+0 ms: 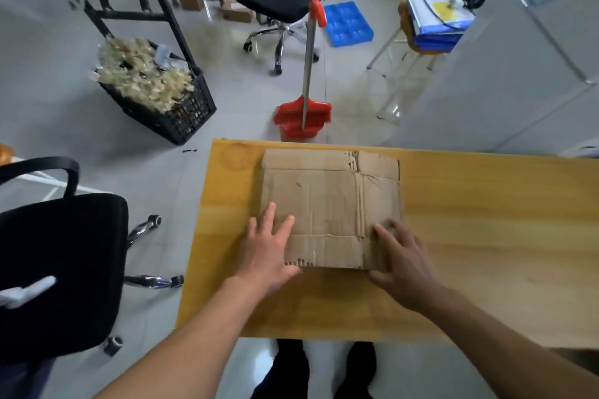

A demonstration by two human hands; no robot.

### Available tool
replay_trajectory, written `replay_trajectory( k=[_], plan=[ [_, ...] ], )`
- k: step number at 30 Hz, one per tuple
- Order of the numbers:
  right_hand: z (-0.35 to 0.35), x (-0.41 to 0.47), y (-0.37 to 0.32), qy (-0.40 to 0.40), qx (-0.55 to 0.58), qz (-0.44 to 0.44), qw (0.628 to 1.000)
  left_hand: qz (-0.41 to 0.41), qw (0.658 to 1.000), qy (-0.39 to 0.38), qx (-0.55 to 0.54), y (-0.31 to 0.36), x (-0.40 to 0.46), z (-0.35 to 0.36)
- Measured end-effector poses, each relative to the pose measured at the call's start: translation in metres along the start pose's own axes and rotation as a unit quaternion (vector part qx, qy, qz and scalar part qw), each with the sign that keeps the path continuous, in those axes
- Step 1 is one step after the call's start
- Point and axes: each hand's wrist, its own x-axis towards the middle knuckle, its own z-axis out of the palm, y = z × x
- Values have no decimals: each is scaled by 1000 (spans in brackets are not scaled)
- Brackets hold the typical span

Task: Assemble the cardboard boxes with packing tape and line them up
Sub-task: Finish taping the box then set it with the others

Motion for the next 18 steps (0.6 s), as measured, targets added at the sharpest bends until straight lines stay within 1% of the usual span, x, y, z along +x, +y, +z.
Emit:
replay_trajectory(
  k=[2, 5, 6, 8, 10, 12, 14, 16, 18],
  plan=[
    [-16, -8, 1, 25, 31, -12, 999, 36, 998, 38, -36, -4, -5, -21],
    [-55, -16, -1, 124, 55, -35, 990, 83, 975, 166, -123, -2, -8, -69],
    [-73, -16, -5, 149, 47, -32, 987, 77, 963, 206, -153, 4, -6, -90],
    [-116, -14, -16, 175, 37, -4, 984, 35, 944, 254, -208, 22, -1, -136],
    [-164, -13, -29, 180, 97, 25, 979, -4, 928, 289, -236, 44, 4, -185],
    [-206, -19, -36, 164, 195, 43, 966, -8, 921, 285, -265, 65, 5, -224],
    [-233, -31, -34, 157, 248, 54, 955, -3, 920, 257, -296, 81, 3, -244],
    [-237, -44, -25, 142, 223, 75, 961, -19, 923, 229, -309, 94, -2, -240],
    [-217, -49, -13, 92, 166, 106, 976, -43, 931, 173, -319, 105, -7, -213]
  ],
)
